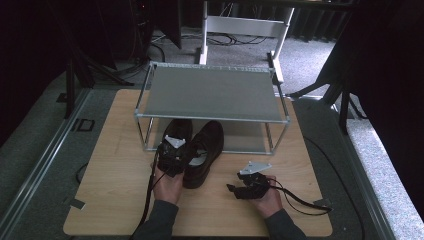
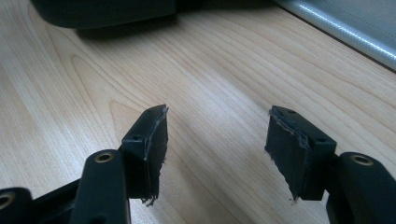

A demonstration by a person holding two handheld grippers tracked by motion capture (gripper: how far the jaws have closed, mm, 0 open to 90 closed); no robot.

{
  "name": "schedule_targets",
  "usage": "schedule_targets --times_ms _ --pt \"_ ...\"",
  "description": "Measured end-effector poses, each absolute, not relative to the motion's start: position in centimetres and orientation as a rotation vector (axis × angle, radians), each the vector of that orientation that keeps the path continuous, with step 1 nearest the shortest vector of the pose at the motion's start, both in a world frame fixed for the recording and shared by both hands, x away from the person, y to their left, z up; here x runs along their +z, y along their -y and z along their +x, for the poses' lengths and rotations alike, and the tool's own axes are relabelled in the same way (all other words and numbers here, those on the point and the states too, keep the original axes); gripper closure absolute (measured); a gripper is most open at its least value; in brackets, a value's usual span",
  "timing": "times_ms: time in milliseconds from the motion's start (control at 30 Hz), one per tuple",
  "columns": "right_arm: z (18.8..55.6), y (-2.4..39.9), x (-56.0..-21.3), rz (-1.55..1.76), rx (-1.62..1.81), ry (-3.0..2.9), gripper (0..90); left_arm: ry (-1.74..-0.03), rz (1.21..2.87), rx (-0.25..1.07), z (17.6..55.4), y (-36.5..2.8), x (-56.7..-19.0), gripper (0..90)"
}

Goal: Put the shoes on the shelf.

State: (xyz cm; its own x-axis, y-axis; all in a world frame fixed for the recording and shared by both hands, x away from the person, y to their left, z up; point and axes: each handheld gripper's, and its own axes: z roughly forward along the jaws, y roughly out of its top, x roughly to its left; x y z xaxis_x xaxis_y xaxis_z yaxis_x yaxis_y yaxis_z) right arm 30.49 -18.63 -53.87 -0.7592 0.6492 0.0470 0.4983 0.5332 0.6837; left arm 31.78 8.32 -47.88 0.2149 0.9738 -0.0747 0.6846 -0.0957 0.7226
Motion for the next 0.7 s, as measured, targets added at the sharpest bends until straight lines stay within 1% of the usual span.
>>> schedule_targets --times_ms 700 --pt "30.5 18.6 -54.1 0.964 1.030 -2.563 38.0 -1.578 1.774 0.655 34.8 -7.2 -48.2 81.0"
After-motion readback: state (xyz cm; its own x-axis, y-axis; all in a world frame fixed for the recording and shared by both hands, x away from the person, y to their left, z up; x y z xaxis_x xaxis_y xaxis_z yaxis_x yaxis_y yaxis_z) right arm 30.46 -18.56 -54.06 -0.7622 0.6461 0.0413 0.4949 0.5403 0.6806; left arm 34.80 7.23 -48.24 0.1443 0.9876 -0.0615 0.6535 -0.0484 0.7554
